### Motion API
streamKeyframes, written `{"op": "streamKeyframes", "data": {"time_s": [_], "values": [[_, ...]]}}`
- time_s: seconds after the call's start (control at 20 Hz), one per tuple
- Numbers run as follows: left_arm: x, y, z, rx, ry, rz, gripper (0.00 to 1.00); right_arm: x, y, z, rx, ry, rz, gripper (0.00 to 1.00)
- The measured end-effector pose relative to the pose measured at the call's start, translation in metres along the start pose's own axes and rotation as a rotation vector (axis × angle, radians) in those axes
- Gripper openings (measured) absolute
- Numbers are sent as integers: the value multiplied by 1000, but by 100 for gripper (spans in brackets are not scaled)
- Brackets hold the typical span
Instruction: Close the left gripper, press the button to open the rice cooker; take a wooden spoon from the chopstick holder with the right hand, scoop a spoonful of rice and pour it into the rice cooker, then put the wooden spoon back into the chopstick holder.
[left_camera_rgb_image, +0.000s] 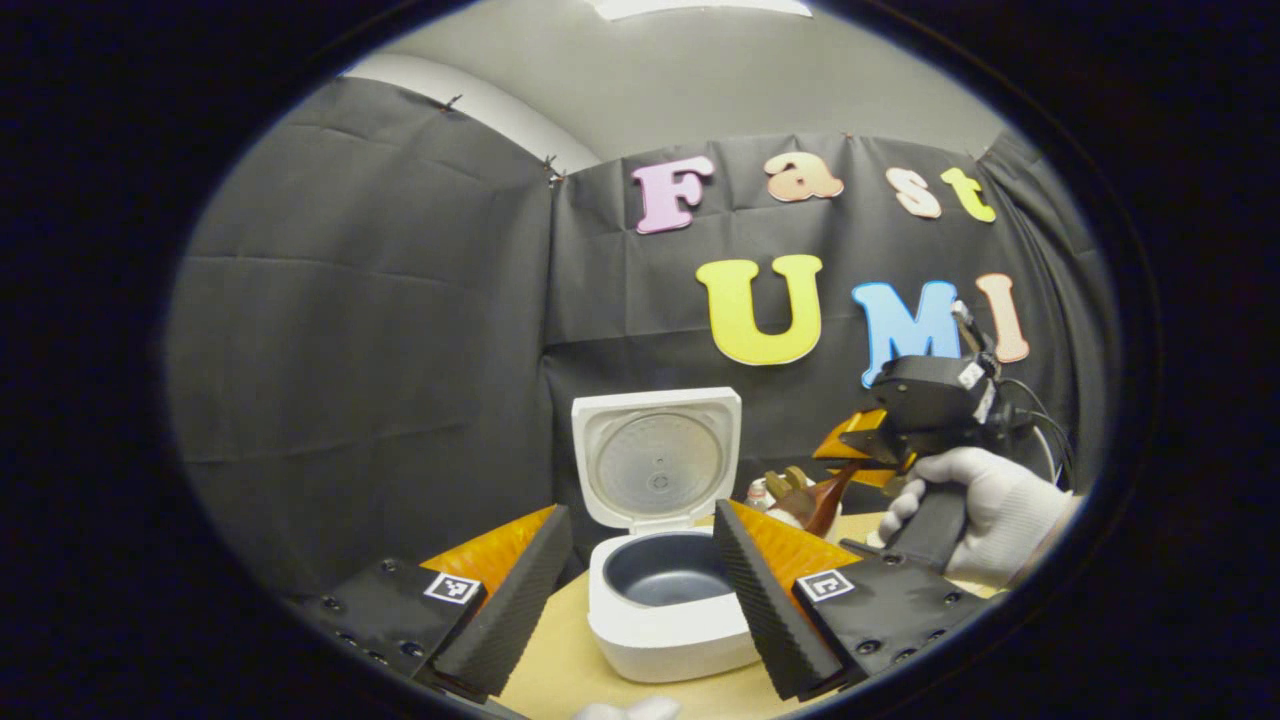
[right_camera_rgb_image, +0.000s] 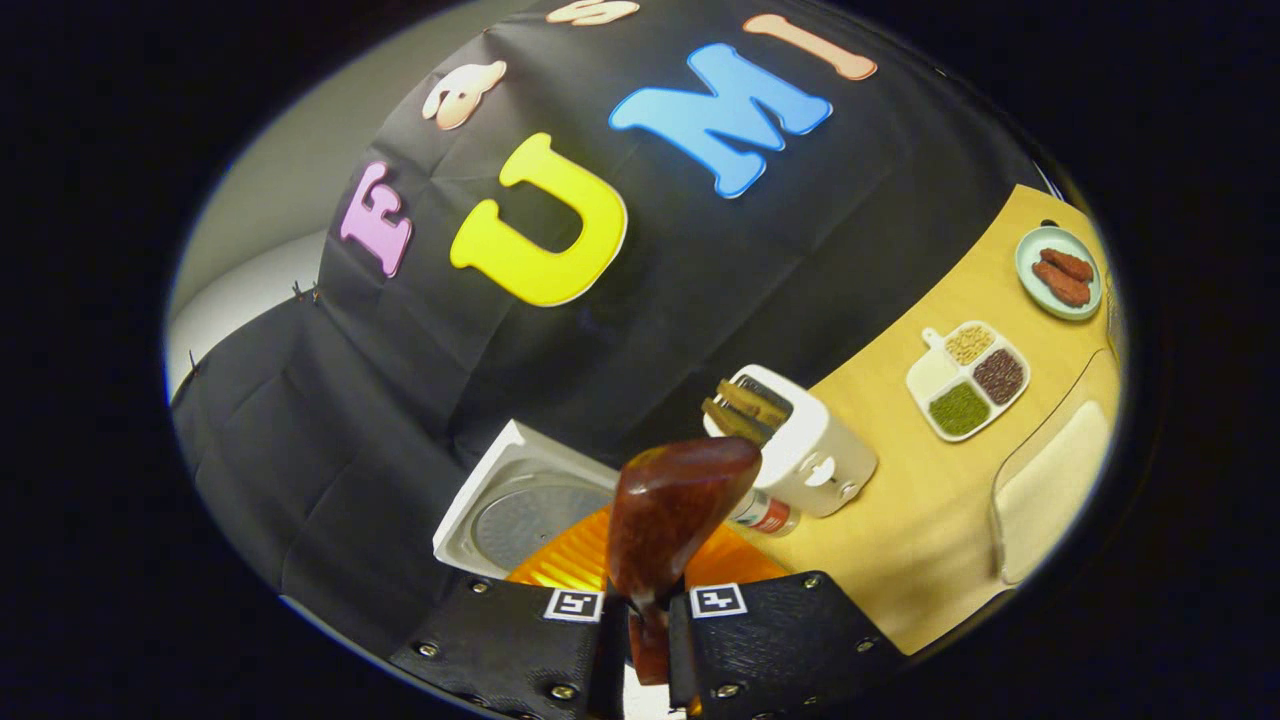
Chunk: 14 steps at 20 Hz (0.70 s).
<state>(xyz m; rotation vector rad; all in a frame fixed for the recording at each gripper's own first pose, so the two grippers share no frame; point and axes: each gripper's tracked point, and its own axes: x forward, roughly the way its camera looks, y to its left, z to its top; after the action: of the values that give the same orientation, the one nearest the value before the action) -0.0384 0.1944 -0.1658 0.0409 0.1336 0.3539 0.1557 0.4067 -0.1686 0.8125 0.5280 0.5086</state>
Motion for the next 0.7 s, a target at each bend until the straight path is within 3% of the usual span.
{"op": "streamKeyframes", "data": {"time_s": [0.2,0.45,0.7], "values": [[-5,13,-7,-11,17,40,99,35,30,-45,-42,55,35,17],[-10,24,-13,-16,31,65,100,60,30,-70,-129,81,13,17],[-12,31,-21,-11,44,88,100,75,17,-67,-341,32,-42,17]]}}
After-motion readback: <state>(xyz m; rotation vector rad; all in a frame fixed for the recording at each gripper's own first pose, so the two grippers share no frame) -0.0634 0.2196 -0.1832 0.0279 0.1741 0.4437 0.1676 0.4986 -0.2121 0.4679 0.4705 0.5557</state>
